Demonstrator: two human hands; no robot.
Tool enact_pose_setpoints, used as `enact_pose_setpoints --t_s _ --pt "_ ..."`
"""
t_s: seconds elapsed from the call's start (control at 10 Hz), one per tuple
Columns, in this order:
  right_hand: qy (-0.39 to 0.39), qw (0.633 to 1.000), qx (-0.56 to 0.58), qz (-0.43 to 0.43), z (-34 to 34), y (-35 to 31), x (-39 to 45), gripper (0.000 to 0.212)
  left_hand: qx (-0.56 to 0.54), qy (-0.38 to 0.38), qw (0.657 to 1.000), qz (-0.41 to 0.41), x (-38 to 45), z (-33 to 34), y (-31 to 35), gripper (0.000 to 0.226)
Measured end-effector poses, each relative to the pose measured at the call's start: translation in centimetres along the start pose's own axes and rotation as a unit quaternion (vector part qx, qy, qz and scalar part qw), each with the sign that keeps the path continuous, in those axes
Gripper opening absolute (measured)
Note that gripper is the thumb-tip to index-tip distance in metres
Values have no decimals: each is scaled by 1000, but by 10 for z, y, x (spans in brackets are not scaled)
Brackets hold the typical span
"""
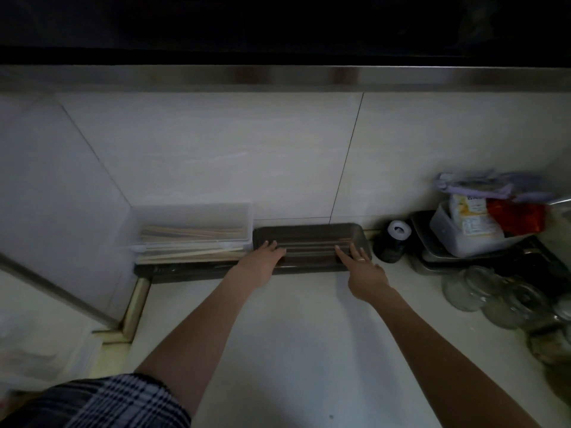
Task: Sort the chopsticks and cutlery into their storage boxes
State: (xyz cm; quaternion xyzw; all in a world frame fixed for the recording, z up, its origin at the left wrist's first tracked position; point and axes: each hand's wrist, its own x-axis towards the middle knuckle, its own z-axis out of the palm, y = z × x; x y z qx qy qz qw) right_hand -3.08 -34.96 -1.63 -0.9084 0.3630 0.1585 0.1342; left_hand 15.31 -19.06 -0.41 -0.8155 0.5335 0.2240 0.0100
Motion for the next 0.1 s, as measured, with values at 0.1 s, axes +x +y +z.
enact_pose_setpoints --t_s 0.1 --pt "6 1000 26 -4 1 0 -8 77 -27 5 1000 -1 -15 -5 2 50"
